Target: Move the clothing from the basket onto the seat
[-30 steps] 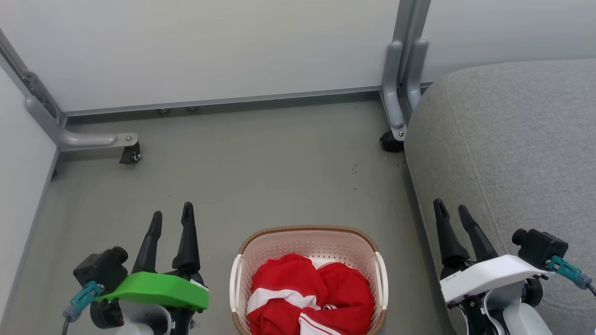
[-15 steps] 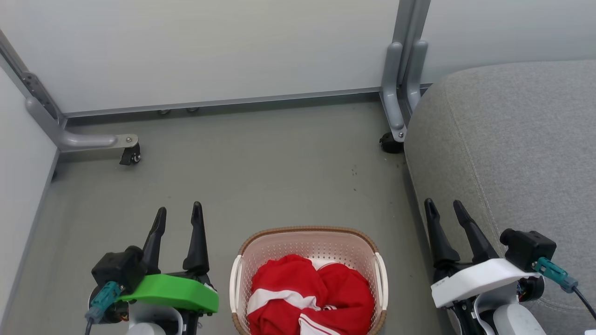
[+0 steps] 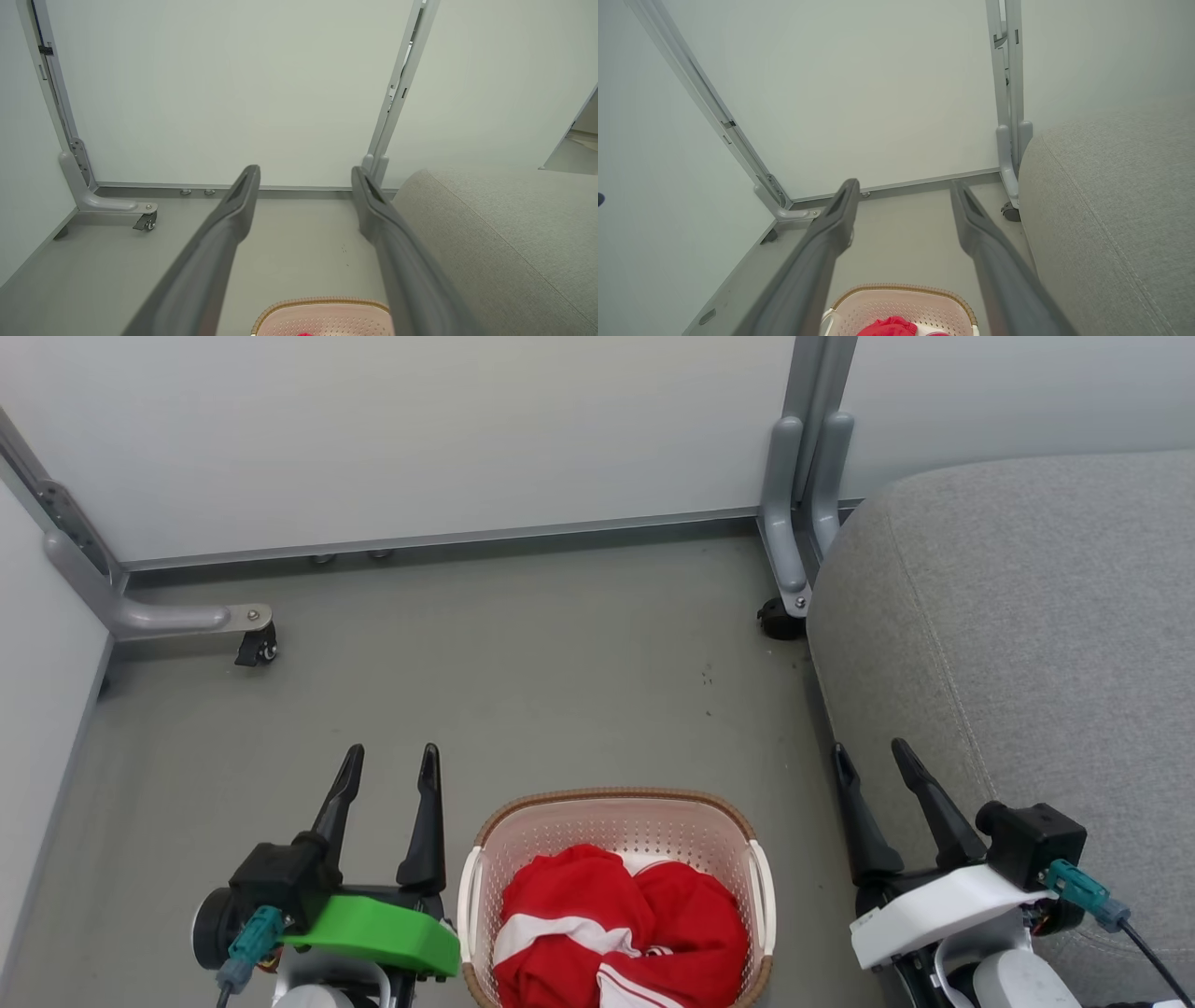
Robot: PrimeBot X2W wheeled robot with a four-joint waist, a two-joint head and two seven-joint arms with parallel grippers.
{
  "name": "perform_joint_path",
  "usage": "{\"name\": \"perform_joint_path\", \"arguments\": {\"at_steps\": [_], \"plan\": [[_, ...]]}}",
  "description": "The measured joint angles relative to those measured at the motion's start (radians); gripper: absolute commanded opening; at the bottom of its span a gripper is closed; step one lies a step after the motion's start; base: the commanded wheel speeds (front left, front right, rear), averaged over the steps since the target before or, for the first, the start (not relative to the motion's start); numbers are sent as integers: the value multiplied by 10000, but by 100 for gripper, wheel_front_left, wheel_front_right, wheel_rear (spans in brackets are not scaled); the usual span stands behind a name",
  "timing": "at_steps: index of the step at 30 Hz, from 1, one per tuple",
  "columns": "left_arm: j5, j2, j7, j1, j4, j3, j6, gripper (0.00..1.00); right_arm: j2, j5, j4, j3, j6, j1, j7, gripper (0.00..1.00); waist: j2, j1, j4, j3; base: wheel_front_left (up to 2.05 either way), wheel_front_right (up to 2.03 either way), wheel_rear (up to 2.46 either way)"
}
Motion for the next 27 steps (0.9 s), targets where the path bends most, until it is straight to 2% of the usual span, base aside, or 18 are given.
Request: {"name": "perform_joint_path", "arguments": {"at_steps": [27], "plan": [[2259, 75, -525, 8, -263, -439, -240, 100, -71, -1981, -94, 476, 0, 2, -529, 100, 0, 0, -60, -37, 0, 0, 0]]}}
